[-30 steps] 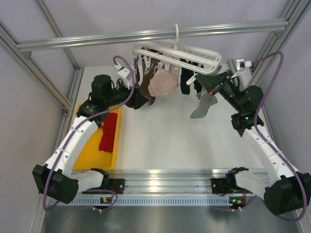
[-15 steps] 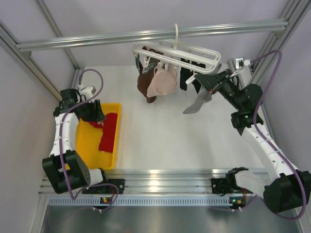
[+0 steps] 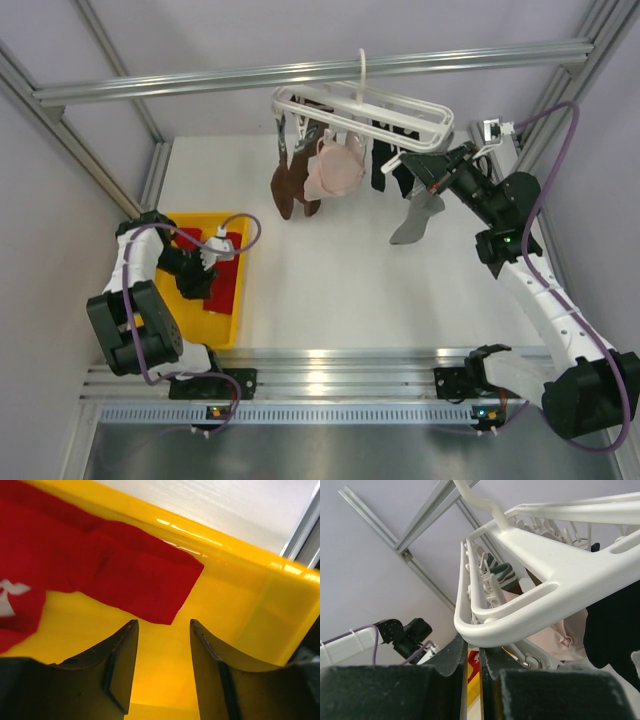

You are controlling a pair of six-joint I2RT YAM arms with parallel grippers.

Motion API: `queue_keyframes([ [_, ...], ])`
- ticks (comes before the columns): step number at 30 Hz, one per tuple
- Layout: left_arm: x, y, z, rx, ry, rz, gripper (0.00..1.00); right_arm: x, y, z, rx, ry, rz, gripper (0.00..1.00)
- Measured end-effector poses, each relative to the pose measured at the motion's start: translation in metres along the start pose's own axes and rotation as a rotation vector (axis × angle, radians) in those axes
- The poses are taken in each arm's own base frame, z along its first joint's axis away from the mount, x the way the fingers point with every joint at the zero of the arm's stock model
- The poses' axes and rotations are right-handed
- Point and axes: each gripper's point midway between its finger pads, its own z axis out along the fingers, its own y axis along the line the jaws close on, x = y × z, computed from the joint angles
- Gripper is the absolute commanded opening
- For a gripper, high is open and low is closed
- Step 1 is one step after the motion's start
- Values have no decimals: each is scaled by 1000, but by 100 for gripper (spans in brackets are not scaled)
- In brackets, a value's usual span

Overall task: Clip the socks to the hanger
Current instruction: Pick up the sock from the bin.

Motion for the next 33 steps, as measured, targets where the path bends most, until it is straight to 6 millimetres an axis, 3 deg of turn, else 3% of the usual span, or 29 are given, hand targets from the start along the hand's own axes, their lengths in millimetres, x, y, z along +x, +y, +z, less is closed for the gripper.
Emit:
queue_keyframes([
  [4,2,1,1,65,6,282,53,1,0,0,-3,3,0,0],
  [10,4,16,15,167,28,429,52,1,-2,1,1,5,1,0],
  [17,-19,19,35,273,101,613,51,-1,-6,-1,8,7,-1,0],
  [23,-3,14,40,335,197,650,55,-3,-9,-3,17,5,-2,0],
  [29,20,-7,58,398,224,644,56,-3,-11,-3,19,6,1,0],
  [31,22,-13,61,397,224,652,52,-2,-12,-3,21,8,4,0],
  [33,22,-13,62,369,223,669,34,-2,-13,-3,22,9,5,0],
])
